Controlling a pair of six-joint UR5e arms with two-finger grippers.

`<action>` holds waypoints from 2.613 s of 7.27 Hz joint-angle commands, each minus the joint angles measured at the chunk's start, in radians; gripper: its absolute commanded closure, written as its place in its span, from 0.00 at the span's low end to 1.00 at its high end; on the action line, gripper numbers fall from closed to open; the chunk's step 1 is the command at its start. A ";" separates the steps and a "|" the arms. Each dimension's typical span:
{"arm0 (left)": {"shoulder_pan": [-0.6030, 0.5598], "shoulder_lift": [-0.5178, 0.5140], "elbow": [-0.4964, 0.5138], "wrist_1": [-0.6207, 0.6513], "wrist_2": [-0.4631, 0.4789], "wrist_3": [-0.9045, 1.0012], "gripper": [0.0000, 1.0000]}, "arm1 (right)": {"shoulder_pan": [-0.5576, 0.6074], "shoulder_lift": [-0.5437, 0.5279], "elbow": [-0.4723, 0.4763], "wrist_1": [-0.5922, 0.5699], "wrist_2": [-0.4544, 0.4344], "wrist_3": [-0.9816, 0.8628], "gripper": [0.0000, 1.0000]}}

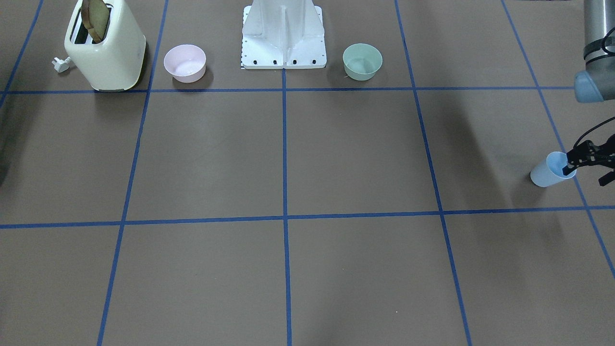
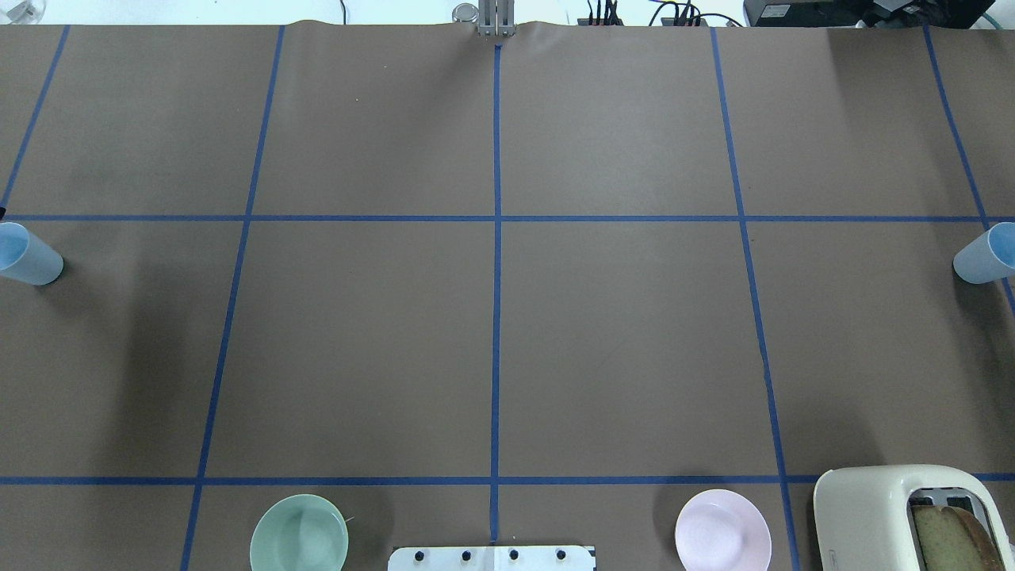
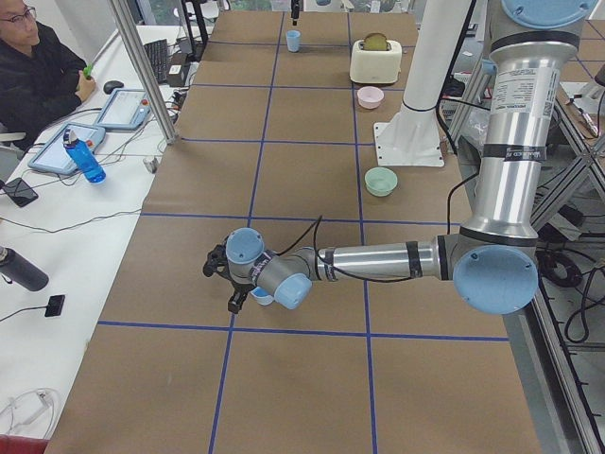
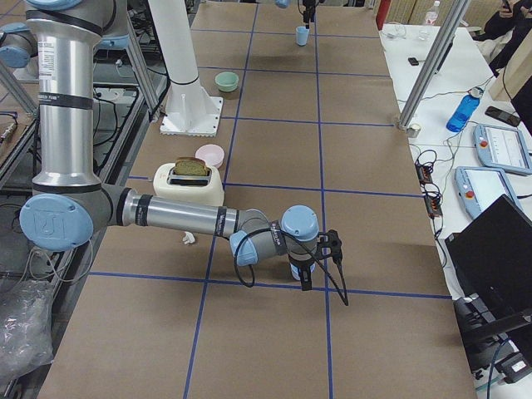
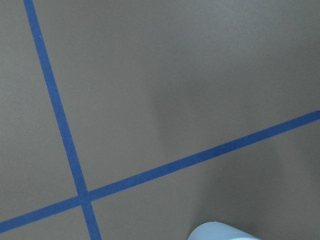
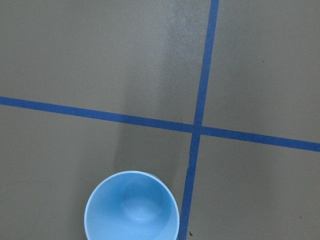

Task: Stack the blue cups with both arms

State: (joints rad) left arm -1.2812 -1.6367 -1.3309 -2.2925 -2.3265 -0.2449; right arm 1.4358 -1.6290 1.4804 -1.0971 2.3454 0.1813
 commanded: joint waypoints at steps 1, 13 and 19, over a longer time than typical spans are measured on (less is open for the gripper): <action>0.006 0.027 -0.001 -0.028 0.001 -0.004 0.02 | 0.000 0.000 0.001 -0.001 0.000 0.001 0.00; 0.071 0.020 -0.020 -0.032 0.013 -0.010 1.00 | -0.006 0.000 -0.011 -0.003 -0.011 -0.002 0.00; 0.069 -0.008 -0.407 0.382 -0.088 -0.102 1.00 | -0.054 0.040 -0.074 -0.001 -0.020 0.006 0.00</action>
State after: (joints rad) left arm -1.2118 -1.6444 -1.6401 -2.0045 -2.3932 -0.3213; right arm 1.3871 -1.6005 1.4250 -1.0997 2.3276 0.1866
